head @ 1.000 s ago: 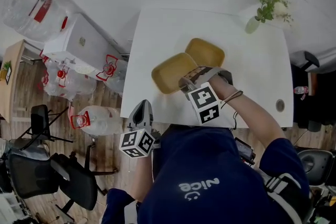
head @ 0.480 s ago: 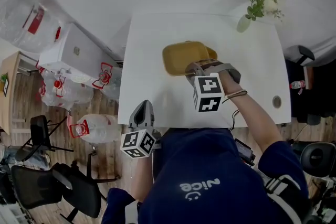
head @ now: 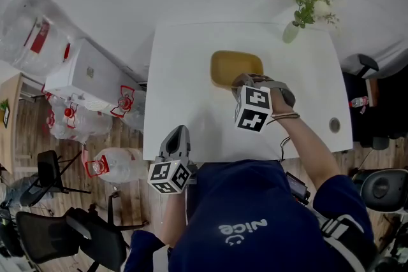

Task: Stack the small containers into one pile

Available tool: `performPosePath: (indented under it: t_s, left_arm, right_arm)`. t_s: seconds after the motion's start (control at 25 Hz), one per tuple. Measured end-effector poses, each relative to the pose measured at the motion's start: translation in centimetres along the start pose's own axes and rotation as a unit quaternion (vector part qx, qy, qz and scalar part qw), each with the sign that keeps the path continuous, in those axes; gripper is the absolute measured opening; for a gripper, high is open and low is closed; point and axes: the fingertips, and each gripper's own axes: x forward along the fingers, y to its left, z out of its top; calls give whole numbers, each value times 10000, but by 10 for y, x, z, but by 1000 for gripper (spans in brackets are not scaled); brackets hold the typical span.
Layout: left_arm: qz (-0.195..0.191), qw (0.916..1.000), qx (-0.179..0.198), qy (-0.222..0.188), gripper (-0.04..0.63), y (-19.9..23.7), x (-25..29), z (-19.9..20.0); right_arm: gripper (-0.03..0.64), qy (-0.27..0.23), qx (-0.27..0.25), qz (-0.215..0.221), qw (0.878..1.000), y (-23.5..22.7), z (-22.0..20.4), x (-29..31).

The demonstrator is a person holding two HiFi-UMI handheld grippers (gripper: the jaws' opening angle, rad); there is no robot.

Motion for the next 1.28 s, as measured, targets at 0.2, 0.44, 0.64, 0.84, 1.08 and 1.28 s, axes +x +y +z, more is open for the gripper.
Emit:
performPosePath:
  t_s: [0.2,0.44,0.64,0.84,1.08,1.28]
  left_arm:
    - [-55,10000,-31,-2,20,0,7,2]
    - [1,9999,-170,-3,20,11,7,0]
    - [36,9997,-251,10,20,19,8,0]
    - [81,9994,-320,85,20,27,10,-3]
    - [88,9994,-316,126,20,33,14,0]
    - [77,9993,-321,167,20,34,17,0]
  right_arm:
    - [57,166,403,-79,9990,-14,-7,6]
    - [57,345,834,-97,9959,-20,-8,16]
    - [57,469,1201,-66,9916,-22,-5,26]
    - [57,607,1303,-20,9896,-19,-5,38]
    - [58,737,1363,47,9879,-17,-4,48]
    - [58,772,1412,95,9869,-15,-4,53]
